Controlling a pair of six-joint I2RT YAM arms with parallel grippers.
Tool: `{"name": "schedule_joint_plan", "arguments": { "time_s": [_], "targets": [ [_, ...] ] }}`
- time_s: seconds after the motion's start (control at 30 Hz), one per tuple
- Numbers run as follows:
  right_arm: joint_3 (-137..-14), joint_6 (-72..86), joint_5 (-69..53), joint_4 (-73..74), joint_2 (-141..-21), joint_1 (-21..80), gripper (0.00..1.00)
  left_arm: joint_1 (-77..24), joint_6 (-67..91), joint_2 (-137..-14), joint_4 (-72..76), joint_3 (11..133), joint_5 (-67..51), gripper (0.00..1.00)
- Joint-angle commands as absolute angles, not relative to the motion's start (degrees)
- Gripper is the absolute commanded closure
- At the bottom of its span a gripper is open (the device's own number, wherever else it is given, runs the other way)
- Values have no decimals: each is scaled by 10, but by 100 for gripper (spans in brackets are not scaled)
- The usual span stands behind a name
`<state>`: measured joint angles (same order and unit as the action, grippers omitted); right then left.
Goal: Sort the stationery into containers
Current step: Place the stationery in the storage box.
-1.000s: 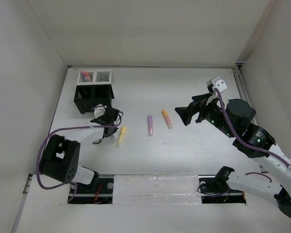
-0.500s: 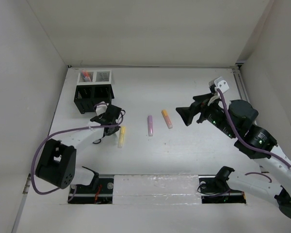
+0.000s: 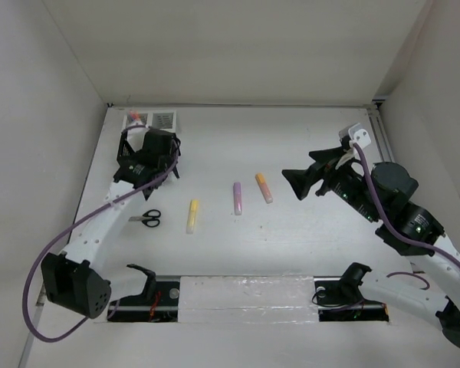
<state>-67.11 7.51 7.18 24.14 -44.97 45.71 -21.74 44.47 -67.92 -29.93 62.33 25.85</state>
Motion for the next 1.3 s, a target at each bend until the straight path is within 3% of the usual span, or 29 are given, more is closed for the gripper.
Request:
{"name": "schedule_joint_plan", "arguments": {
  "time_s": [0.0,0.1,0.37,0.7,0.83,1.27],
  "targets": [
    [-656,69,62,179,-440,454,0,-162,404,-734,-306,694,287,100],
    [-644,69,37,161,-439,454,0,-126,387,-786,-295,783,276,100],
    [-615,53,24,141,-458,454,0,-100,331,-901,-288,963,450,100],
    [-598,42,24,141,-441,454,0,-47,242,-918,-151,907,508,100],
    [-592,42,24,141,-436,454,0,-47,248,-911,-99,837,530,100],
    [-570,47,30,135,-425,454,0,-47,274,-961,-3,768,523,100]
  ]
}}
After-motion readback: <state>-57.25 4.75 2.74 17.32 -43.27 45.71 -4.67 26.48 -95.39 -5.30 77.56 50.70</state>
